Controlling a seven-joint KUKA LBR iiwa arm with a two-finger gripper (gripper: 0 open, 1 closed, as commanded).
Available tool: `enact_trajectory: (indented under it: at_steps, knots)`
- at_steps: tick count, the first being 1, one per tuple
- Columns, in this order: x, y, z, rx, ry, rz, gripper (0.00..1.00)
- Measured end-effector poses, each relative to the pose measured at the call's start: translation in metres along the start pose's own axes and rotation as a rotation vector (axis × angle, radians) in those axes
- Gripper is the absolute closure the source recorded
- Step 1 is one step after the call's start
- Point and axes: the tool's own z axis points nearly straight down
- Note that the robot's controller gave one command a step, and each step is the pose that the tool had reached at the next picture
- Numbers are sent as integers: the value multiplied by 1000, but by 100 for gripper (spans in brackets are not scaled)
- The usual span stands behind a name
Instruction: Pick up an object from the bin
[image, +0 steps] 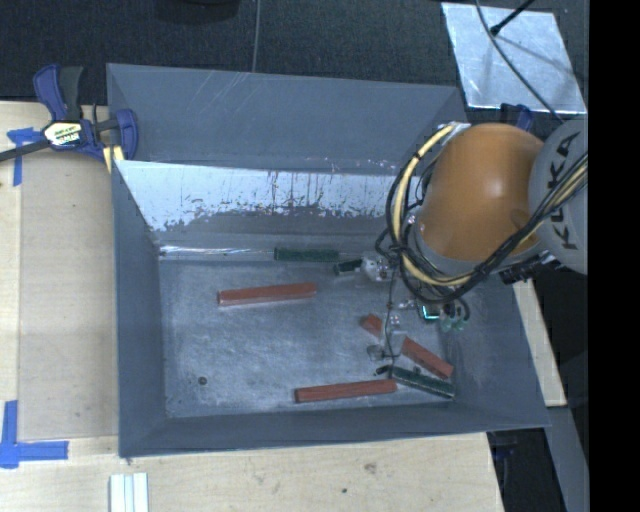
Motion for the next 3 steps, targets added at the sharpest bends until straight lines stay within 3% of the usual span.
enact_trajectory:
  at_steps: [1, 2, 3]
  knots:
    - [34, -51, 118, 1, -25, -67, 0]
    - [36, -49, 116, -1, -14, -73, 100]
    - [37, -50, 105, 0, -10, -68, 100]
